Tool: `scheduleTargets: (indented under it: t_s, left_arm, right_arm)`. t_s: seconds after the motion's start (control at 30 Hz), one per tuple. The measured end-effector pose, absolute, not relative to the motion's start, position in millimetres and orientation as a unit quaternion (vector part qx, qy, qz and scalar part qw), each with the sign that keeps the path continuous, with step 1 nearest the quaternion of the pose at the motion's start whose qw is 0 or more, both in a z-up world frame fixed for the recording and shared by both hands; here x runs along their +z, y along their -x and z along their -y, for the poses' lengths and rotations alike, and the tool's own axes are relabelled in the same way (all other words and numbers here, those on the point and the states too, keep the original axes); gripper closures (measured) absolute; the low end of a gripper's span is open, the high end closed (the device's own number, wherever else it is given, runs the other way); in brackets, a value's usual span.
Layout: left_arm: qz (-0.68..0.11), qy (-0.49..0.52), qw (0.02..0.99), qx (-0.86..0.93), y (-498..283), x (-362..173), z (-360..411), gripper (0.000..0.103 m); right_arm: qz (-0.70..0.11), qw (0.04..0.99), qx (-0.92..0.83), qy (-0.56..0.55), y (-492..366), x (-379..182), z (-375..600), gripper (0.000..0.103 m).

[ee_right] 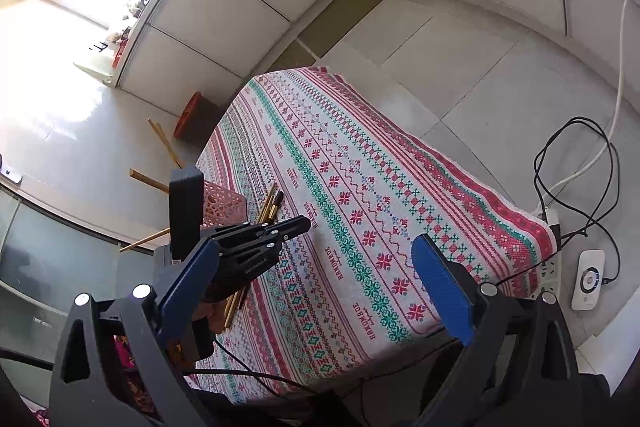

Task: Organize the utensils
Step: 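Close the left gripper on a chopstick and lift it, then carry the chopstick above the basket with the left gripper while the right lowers onto the pile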

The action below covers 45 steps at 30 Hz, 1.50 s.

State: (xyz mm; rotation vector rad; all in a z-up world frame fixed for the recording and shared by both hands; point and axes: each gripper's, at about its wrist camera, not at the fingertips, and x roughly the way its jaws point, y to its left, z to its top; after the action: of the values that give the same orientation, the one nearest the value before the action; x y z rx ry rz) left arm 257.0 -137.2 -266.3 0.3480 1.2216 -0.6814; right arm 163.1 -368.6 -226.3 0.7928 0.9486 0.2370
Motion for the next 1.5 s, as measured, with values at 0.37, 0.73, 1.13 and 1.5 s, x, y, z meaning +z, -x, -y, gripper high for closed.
scheduleTargets:
  t_s: [0.37, 0.73, 1.13, 1.5]
  left_arm:
    - [-0.533, -0.252, 0.779, -0.212, -263, -260, 117, 0.058]
    - [-0.567, -0.244, 0.753, -0.229, -289, -276, 121, 0.056]
    - [-0.57, -0.257, 0.745, -0.233, -277, -277, 134, 0.097]
    - [-0.488, -0.129, 0.837, -0.211, -182, -200, 62, 0.097]
  right_arm:
    - [-0.446, 0.806, 0.115, -0.372, -165, -227, 369, 0.009]
    - [-0.45, 0.793, 0.12, -0.393, -168, -232, 374, 0.009]
    - [-0.451, 0.795, 0.115, -0.389, -168, -230, 374, 0.009]
    - [-0.476, 0.813, 0.133, -0.308, -179, -222, 333, 0.009]
